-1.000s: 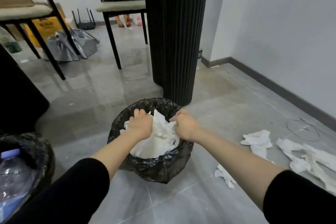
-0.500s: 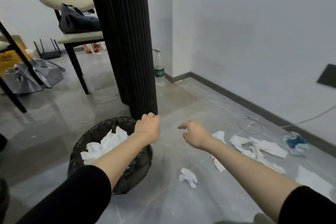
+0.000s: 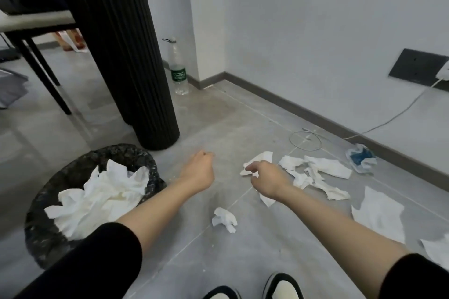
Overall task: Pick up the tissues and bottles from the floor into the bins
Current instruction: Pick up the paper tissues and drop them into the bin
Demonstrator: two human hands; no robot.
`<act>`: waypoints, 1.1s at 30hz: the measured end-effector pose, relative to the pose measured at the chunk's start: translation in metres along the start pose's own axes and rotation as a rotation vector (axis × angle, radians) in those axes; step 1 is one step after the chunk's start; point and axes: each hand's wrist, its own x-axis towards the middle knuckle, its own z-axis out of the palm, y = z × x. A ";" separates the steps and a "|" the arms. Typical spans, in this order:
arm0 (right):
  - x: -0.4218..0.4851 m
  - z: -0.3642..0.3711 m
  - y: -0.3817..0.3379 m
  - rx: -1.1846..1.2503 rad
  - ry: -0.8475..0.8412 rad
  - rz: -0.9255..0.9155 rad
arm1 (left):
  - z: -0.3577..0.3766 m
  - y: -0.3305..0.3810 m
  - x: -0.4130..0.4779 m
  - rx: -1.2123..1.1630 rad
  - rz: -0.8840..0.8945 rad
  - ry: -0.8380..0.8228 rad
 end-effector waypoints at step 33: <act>0.057 0.110 0.115 -0.041 -0.091 0.263 | 0.185 -0.029 0.020 -0.144 0.029 -0.365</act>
